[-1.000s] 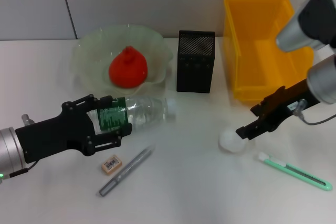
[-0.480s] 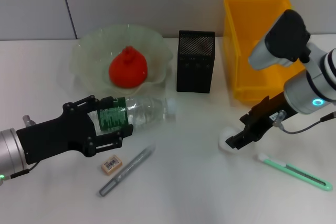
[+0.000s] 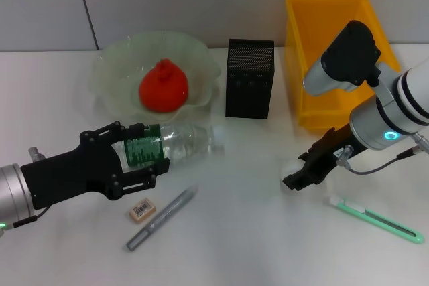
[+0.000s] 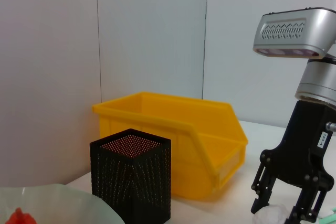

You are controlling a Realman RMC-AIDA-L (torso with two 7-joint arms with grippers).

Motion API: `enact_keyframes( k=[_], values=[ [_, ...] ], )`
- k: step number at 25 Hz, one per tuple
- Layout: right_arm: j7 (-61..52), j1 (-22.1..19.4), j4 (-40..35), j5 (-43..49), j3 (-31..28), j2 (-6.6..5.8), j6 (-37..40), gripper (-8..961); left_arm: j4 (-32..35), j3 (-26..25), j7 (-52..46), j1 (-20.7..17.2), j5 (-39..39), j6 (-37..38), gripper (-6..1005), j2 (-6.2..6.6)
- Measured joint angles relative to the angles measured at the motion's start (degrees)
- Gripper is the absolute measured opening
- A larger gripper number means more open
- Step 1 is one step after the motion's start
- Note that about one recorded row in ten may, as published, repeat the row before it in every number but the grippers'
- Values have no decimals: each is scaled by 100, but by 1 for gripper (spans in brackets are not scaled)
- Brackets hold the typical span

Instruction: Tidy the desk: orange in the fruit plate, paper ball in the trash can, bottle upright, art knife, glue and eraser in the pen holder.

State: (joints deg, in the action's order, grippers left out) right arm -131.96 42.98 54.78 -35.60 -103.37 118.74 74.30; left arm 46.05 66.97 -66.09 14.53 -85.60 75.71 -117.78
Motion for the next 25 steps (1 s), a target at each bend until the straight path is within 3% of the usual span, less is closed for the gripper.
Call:
enact_keyframes(
  k=[6,8,9,14,16,21,25],
  values=[
    [-121,-52,111,10,-1,0,-39,687,0,0,0,-5,0,8,812,12],
    [-157,-115,295,19,-26,1,6,543,0,0,0,-5,0,8,812,12],
    [-187,-172,461,24,-41,1,55,541,0,0,0,-13,0,16,812,11],
    [-446,-646,1953,3,-52,16,499,534,5,0,1,-57,0,22,812,-1],
    [-573,-1064,3050,-34,-55,33,566,533,5,0,4,-65,0,22,812,-1],
    [-589,-1488,3977,-77,-61,41,372,532,0,0,73,-81,3,23,812,-13],
    [-503,-1754,4259,-81,-158,42,4,531,-4,0,76,-82,1,23,813,-25]
  ],
)
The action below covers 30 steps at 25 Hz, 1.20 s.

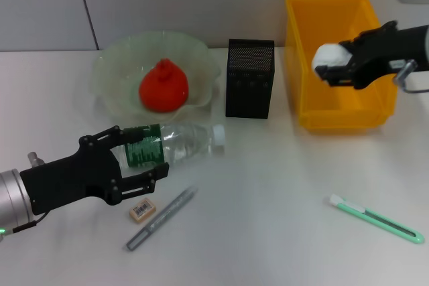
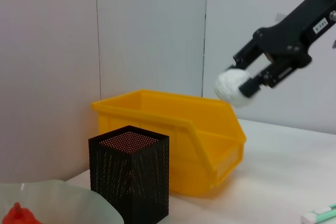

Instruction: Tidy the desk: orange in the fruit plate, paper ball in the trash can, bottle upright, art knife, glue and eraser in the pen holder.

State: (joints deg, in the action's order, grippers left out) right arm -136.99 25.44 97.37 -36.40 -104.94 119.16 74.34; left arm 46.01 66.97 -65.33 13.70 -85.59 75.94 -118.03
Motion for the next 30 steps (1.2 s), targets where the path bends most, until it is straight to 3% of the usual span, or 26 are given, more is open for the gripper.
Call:
enact_keyframes(
  k=[10,21,30],
  values=[
    [693,-131,-812,-2,-216,-6,-1349,530,-5,0,3,0,16,9,813,-10],
    [1422,769,-2647,2,-994,-23,-2035,556,-6,0,3,1,43,60,813,-9],
    [1463,739,-2722,-6,-915,-8,-2416,603,-5,0,3,1,43,61,813,-9]
  ],
)
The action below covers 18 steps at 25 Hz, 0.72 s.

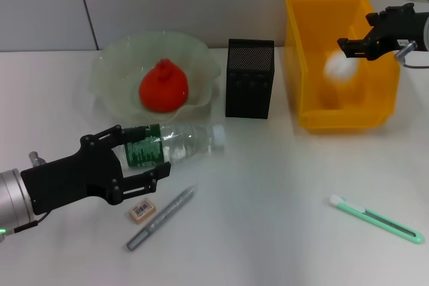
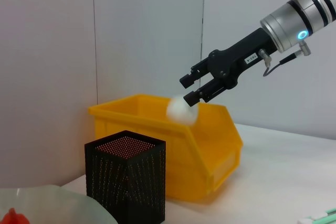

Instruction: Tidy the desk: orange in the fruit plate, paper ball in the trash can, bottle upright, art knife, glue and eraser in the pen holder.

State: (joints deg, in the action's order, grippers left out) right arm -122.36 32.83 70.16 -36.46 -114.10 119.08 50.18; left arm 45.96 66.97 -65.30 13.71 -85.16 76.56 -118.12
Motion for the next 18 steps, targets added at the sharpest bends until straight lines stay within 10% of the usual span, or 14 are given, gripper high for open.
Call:
enact_keyframes(
  k=[9,18],
  values=[
    [122,-15,9,-294,-10,2,-15,686,23,0,0,0,-16,0,812,0],
    [1862,-510,333,-2759,-259,-11,579,695,2,0,0,-1,-2,1,812,4]
  ],
)
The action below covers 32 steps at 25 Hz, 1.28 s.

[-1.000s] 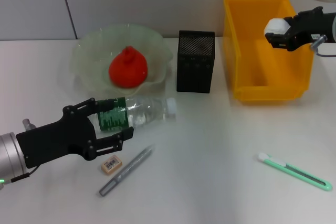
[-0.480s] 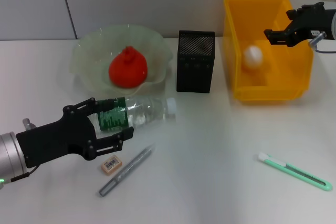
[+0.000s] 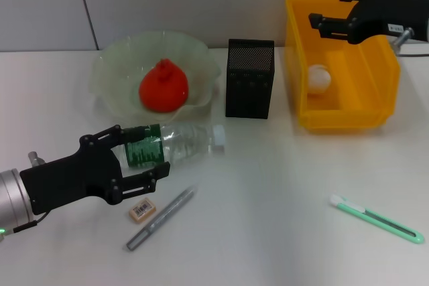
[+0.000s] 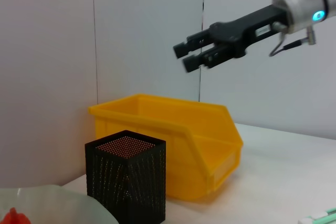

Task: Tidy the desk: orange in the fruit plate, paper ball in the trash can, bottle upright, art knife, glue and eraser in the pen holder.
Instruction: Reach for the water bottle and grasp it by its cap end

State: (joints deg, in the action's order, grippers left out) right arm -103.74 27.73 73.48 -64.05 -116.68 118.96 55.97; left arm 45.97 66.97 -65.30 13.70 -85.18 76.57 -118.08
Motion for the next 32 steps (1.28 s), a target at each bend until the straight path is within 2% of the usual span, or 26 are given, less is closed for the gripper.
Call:
enact_keyframes(
  k=[4,7,8,9,14,20,23,25,32],
  values=[
    [728,-228,10,-837,-356,7,873,695,4,-54,-8,-7,9,11,812,3],
    [1043,-389,-24,-1131,-606,6,1511,696,19,-71,-17,-8,10,20,812,4],
    [1209,-511,-38,-1220,-753,10,2024,696,25,-73,-13,-8,11,21,812,4],
    [1209,-511,-38,-1220,-753,10,2024,696,31,-75,-9,-8,11,22,812,4],
    [1651,-800,-63,-1276,-1130,15,3026,696,57,-93,-2,2,-15,26,812,4],
    [2048,-1077,-324,-1322,-1880,14,3994,696,68,-93,-45,23,-25,11,812,16],
    [2330,-1254,-612,-1319,-2318,10,4297,696,84,-90,-65,50,-42,4,812,28],
    [2401,-1295,-709,-1310,-2381,6,4323,695,84,-90,-65,50,-42,4,813,28],
    [2985,-1475,-1579,-1285,-2695,-5,4360,696,1072,27,-941,248,-980,-53,813,-36]
  ],
)
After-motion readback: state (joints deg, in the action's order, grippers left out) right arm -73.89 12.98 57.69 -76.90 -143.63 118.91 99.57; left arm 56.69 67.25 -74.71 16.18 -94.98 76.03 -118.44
